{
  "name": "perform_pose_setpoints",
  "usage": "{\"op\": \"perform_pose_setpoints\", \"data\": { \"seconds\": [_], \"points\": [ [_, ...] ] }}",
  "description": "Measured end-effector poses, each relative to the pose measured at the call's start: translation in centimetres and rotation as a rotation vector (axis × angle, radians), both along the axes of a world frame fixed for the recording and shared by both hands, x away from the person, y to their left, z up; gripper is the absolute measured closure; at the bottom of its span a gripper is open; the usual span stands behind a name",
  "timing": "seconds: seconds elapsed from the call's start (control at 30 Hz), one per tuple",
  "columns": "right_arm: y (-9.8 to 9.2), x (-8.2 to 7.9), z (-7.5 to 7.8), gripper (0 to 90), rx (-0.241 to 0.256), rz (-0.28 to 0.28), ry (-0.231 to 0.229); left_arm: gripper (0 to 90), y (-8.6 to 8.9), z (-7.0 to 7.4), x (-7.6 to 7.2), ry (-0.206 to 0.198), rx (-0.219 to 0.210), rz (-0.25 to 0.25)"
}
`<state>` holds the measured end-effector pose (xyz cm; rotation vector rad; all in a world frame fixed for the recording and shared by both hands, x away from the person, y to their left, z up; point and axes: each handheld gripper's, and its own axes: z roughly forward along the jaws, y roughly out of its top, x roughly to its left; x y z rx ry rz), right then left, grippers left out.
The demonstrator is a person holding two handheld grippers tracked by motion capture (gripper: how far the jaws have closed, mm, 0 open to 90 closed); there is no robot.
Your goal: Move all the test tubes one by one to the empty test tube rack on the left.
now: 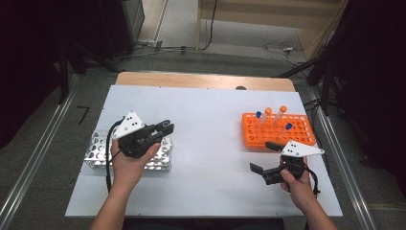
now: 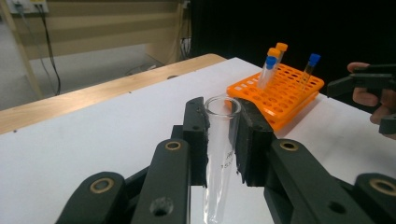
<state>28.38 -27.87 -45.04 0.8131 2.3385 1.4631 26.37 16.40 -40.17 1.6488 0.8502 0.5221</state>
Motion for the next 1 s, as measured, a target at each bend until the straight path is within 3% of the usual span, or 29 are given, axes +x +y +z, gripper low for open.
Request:
{"op": "perform_pose_setpoints", "data": {
  "seconds": [0.63,1.0],
  "points": [
    [-0.6,0.3,-0.1,0.0,0.012,-0.023,-0.003,76.0,3.5,0.2,0.2,-0.023,-0.004,0.122],
    [-0.4,0.3,-0.3,0.0,0.010,-0.027,0.001,75.9,3.4,-1.3,1.7,-0.006,-0.011,0.173]
  ]
}}
